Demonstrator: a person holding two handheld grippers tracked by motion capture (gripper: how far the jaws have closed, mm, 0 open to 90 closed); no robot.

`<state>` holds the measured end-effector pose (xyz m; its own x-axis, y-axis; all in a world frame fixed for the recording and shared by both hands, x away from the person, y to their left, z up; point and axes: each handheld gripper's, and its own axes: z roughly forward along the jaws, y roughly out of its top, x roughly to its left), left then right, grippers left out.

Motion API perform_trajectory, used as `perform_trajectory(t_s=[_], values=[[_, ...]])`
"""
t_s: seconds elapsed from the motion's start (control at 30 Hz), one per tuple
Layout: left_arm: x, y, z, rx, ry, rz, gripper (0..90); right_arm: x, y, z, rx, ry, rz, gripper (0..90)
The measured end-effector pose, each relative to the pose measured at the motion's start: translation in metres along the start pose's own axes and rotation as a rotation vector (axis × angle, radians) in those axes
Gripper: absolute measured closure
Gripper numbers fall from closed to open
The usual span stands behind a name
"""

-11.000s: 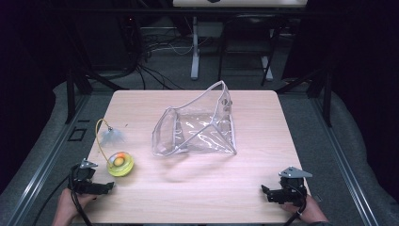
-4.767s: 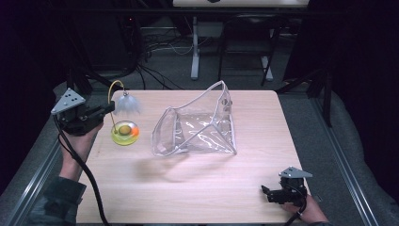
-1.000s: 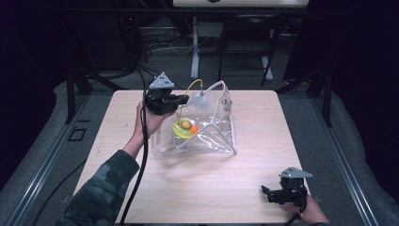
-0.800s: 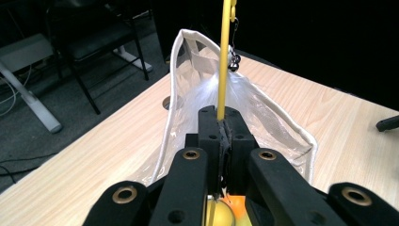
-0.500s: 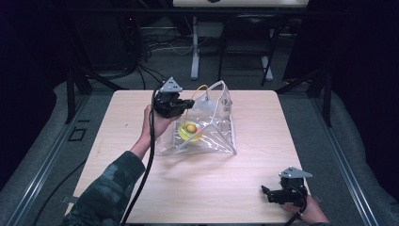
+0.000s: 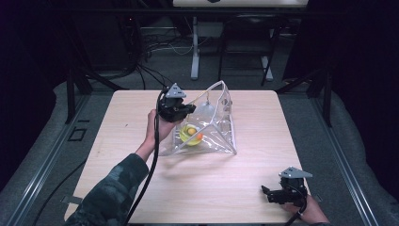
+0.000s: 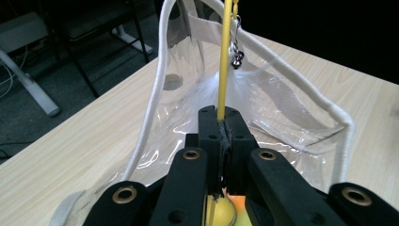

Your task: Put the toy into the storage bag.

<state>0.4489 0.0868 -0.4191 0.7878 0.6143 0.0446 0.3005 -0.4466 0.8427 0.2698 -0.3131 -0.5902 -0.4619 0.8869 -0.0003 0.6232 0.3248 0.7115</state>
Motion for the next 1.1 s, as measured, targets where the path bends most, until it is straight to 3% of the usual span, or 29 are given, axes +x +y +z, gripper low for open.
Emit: perform_trajectory(t_s=[0.43,0.6,0.7,0.9,1.0,1.1], values=[[0.004,-0.007,0.012,0.033,0.017,-0.024,88.4,0.0,0.0,-0.001,0.006,-0.002,-0.006,0.0],[0.005,-0.01,0.016,0.058,0.018,-0.048,88.4,0.0,0.0,0.0,0.003,0.002,-0.004,0.0],[0.007,-0.012,0.017,0.05,0.024,-0.066,88.3,0.0,0.0,0.0,0.003,0.002,-0.004,0.0],[0.007,-0.011,0.015,0.061,0.013,-0.068,87.9,0.0,0.0,0.0,0.003,0.003,-0.004,0.0],[0.005,-0.01,0.011,0.044,0.004,-0.064,86.0,0.0,0.0,0.0,0.003,0.003,-0.004,0.0],[0.001,-0.004,0.0,0.023,0.002,-0.034,79.6,0.0,0.0,0.0,0.003,0.003,-0.004,0.0]])
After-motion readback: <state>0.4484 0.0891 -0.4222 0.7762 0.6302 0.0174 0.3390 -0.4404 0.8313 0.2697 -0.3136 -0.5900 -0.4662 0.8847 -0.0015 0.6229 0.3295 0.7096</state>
